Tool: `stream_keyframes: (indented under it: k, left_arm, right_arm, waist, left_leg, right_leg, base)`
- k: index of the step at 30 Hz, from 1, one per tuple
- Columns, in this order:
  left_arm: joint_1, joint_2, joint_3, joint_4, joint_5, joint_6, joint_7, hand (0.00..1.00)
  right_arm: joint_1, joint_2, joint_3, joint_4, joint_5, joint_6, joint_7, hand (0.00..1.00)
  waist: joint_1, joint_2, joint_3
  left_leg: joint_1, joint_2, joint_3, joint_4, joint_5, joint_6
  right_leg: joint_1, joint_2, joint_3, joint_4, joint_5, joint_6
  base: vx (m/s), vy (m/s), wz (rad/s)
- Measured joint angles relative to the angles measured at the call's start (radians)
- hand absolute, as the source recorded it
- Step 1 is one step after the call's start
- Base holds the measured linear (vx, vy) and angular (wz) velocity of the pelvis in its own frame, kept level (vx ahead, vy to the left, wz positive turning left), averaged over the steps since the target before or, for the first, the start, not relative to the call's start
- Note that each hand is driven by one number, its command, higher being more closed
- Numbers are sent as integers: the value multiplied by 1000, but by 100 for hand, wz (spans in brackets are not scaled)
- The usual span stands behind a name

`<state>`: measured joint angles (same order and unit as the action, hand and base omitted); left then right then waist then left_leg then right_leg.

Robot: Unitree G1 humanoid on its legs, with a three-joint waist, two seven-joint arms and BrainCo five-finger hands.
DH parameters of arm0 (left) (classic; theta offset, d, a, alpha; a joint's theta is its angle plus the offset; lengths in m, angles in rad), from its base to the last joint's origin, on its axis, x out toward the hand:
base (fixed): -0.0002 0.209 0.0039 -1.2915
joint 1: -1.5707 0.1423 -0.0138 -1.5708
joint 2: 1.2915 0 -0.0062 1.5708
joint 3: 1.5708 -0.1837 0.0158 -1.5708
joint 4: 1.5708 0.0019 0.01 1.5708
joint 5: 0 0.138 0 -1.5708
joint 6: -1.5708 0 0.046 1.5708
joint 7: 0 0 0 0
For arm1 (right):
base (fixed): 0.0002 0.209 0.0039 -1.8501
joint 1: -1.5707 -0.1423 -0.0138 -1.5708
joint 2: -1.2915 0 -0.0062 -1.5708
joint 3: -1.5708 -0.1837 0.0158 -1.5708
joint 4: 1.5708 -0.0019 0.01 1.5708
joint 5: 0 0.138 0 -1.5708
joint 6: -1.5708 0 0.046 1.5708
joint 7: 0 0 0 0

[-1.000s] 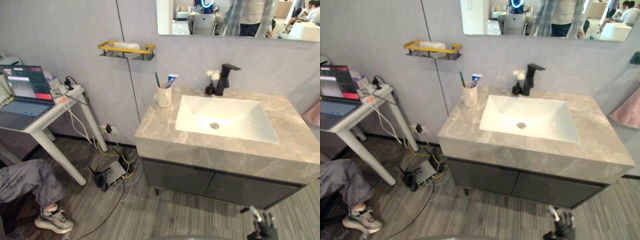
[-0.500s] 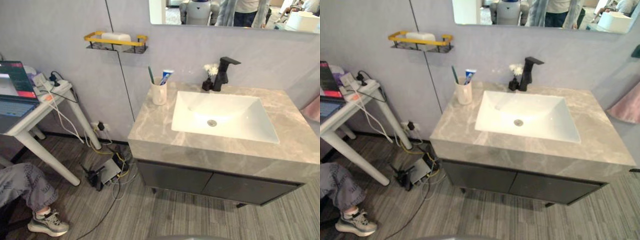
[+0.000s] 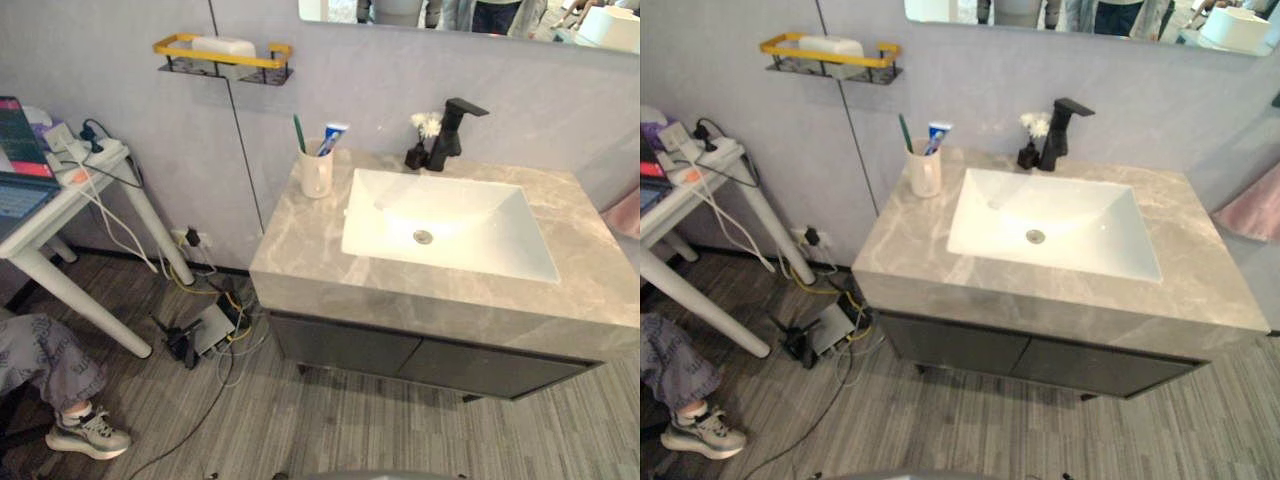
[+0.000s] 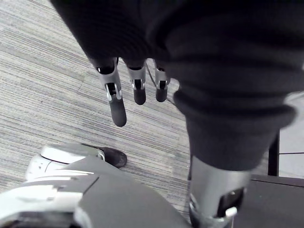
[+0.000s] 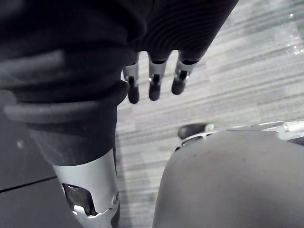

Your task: Organize washtable

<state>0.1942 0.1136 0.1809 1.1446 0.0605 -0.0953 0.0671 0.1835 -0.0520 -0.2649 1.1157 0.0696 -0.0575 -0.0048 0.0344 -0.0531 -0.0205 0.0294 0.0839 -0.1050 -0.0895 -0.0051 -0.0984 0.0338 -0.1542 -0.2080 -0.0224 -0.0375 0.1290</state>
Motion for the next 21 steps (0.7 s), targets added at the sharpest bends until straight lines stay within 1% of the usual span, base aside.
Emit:
stream_keyframes:
  k: [1, 2, 3, 4, 5, 7, 9, 14, 20, 21]
  left_arm:
    - [-1, 3, -11, 0, 0, 0, 0, 0]
    - [-8, 11, -36, 0, 13, 0, 0, 0]
    - [-13, 14, -44, 3, 17, 1, -1, 0]
    - [-18, 18, -57, 7, 22, 1, -1, 0]
    - [-19, 24, -73, 12, 31, 0, -2, 0]
    - [-20, 31, -92, 14, 32, 0, -2, 0]
    - [-22, 36, -102, 14, 32, 0, -3, 0]
    - [-30, 38, -103, 28, 35, 3, -9, 0]
    - [-45, 49, -140, 42, 61, 4, -12, 0]
    - [-46, 50, -140, 43, 61, 5, -12, 0]
  right_arm:
    - [-2, 0, 2, 2, 0, 1, 4, 0]
    - [-3, -1, 11, 2, 1, 0, 10, 0]
    - [-5, 0, 12, 2, 1, 0, 10, 0]
    - [-7, 0, 13, 2, 3, 0, 11, 0]
    - [-13, -1, 22, 4, 8, 0, 11, 0]
    - [-15, -2, 37, 5, 12, 0, 15, 0]
    - [-18, -2, 37, 8, 12, 0, 29, 0]
    - [-18, -2, 37, 11, 18, 0, 31, 0]
    - [-22, -3, 44, 20, 8, 1, 30, 0]
    - [-21, -3, 49, 20, 6, 1, 29, 0]
  waist:
    - [-1, 7, 1]
    - [-4, -6, 7]
    - [-5, 2, 4]
    - [-7, 1, 6]
    - [-17, -4, 8]
    - [-22, -4, 8]
    - [-21, -6, 9]
    - [-23, -7, 10]
    - [-23, -6, 12]
    - [-23, -2, 16]
  left_leg:
    - [0, 0, -1, 0, 0, 0]
    - [-1, 0, -3, 0, 0, 0]
    - [0, 0, -4, 1, 0, 0]
    - [0, 0, -5, 1, 0, 0]
    - [1, -1, -6, 1, 0, 0]
    - [2, -1, -6, 1, 0, 0]
    - [6, -1, -5, 1, 0, 0]
    - [20, -1, -4, 3, 0, 0]
    - [44, 0, -2, 5, 0, 0]
    - [47, 0, -2, 4, 0, 0]
  right_leg:
    - [1, 0, -1, 0, 0, 0]
    - [2, 0, -4, 0, 0, 0]
    - [4, 0, -6, 0, 0, 0]
    - [6, 0, -7, -1, 0, 0]
    - [7, -1, -8, -1, 0, 0]
    - [7, -1, -7, -1, 0, 0]
    - [14, -1, -7, -1, 0, 0]
    - [24, -1, -6, 1, 0, 0]
    - [46, -1, -6, 2, 0, 0]
    - [49, -1, -6, 2, 0, 0]
  base:
    - [-22, -2, 6]
    - [-16, 0, 4]
    - [-13, 0, 5]
    - [-12, 0, 4]
    - [0, 0, 0]
    - [0, 0, 0]
    - [0, 0, 0]
    - [-27, 0, 0]
    - [-38, -1, 0]
    - [-37, 0, 0]
